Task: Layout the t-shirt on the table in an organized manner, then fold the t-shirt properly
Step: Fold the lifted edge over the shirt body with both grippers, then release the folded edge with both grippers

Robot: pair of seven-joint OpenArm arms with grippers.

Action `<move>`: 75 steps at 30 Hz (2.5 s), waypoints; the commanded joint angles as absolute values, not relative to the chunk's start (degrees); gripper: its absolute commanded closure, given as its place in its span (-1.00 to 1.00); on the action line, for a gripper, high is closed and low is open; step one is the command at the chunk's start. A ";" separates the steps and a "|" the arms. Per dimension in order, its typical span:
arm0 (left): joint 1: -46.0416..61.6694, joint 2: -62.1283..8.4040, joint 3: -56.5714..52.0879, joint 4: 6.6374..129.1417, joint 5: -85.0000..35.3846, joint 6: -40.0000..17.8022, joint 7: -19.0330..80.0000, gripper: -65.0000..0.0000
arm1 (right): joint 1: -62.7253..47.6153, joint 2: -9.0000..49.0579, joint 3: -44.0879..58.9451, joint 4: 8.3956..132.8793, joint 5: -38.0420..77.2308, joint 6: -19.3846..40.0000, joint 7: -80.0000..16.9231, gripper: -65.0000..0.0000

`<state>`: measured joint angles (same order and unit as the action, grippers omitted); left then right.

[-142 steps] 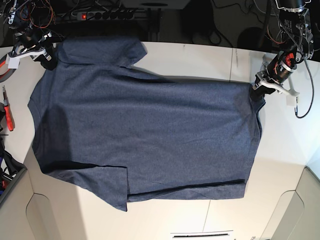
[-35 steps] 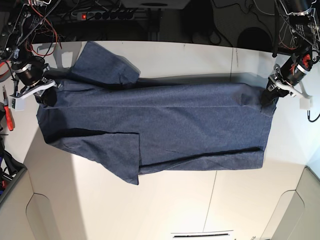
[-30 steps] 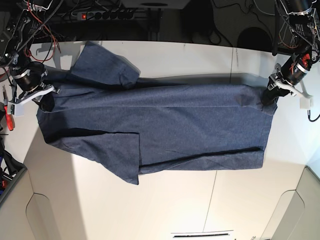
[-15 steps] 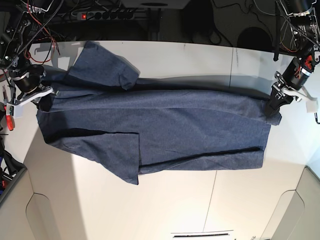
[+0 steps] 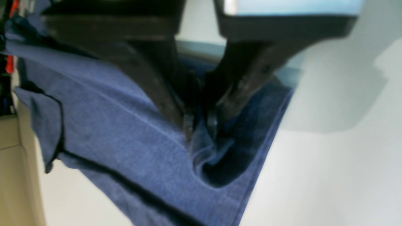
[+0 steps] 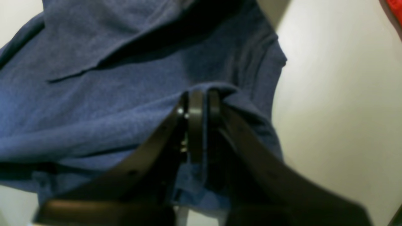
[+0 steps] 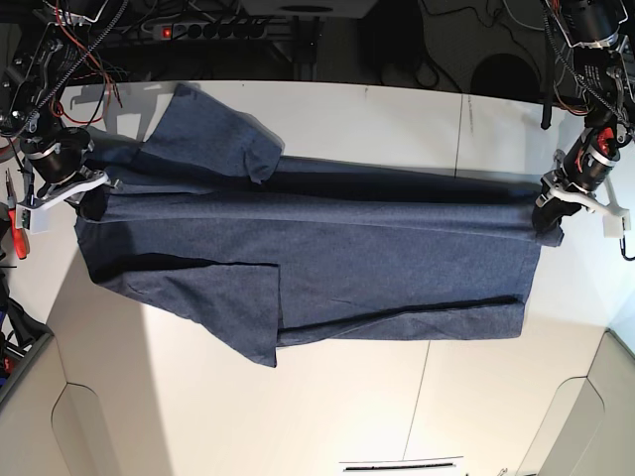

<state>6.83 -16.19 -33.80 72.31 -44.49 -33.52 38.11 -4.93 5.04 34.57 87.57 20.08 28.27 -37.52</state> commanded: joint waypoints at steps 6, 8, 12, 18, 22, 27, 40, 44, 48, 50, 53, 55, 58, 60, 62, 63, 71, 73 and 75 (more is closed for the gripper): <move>6.35 -17.30 -34.20 73.10 -45.67 -33.17 36.34 0.51 | -4.34 5.85 34.74 88.42 20.80 28.27 -36.07 1.00; 6.35 -17.32 -34.20 73.10 -48.38 -33.17 36.16 0.51 | -4.34 5.85 34.74 88.42 20.80 28.27 -36.05 1.00; 6.09 -17.30 -34.20 73.10 -54.02 -33.17 36.23 0.51 | -4.34 5.85 34.74 88.42 20.80 28.27 -36.07 1.00; 4.80 -17.30 -34.20 73.10 -48.29 -30.52 36.40 0.51 | -4.36 5.85 34.74 88.42 20.80 28.29 -36.27 1.00; 4.62 -17.30 -34.20 73.10 -43.94 -25.93 34.94 0.46 | -4.34 5.85 34.74 88.42 20.80 28.27 -36.99 1.00; 4.62 -17.32 -34.20 73.10 -43.83 -25.93 34.48 0.12 | -4.34 5.85 34.74 88.42 20.80 28.29 -37.08 0.15; 4.75 -17.32 -35.66 73.12 -43.83 -26.87 33.23 0.12 | -4.36 5.87 36.05 91.66 26.17 28.93 -41.60 0.24; 4.78 -17.34 -38.98 73.12 -43.83 -29.45 33.21 0.12 | -4.36 5.87 39.44 95.48 26.15 28.93 -42.28 0.24; 4.84 -17.67 -40.97 73.12 -43.83 -32.47 33.76 0.12 | -4.64 5.87 43.33 99.63 29.93 28.95 -44.14 0.26; 4.95 -18.26 -40.95 73.12 -43.99 -35.81 34.72 0.12 | -4.67 5.87 44.64 100.90 33.93 30.33 -47.22 0.27; 4.97 -19.05 -40.95 73.12 -47.13 -40.00 38.54 0.12 | -5.80 5.87 45.12 101.36 39.09 30.92 -50.61 0.27; 4.99 -19.22 -40.95 73.12 -51.53 -40.00 42.59 0.12 | -8.19 5.85 44.88 101.36 40.47 31.14 -50.68 0.27; 5.19 -19.18 -40.95 73.12 -59.09 -40.00 47.48 0.12 | -12.69 5.85 44.88 101.36 42.30 31.42 -50.65 0.27; 5.28 -19.20 -40.95 73.12 -62.67 -40.00 49.67 0.12 | -15.79 5.82 44.88 101.36 43.53 31.46 -50.65 0.27; 5.28 -19.20 -40.77 73.12 -63.68 -40.00 50.87 0.12 | -18.74 5.80 44.88 101.36 44.64 31.53 -50.68 0.27; 5.28 -19.20 -40.60 73.12 -63.61 -40.00 51.07 0.12 | -20.05 5.69 44.88 101.36 44.97 31.53 -50.65 0.27; 5.41 -19.20 -33.06 73.12 -63.64 -40.00 52.49 0.12 | -23.51 0.64 43.57 99.31 45.36 31.53 -49.19 0.27; 5.41 -19.03 -30.20 73.12 -63.61 -40.00 51.59 0.12 | -23.51 -0.01 41.54 96.88 44.45 31.53 -47.46 0.27; 5.41 -18.92 -27.83 73.12 -63.61 -40.00 50.76 0.12 | -23.46 -0.14 39.00 93.54 42.09 31.46 -44.45 0.27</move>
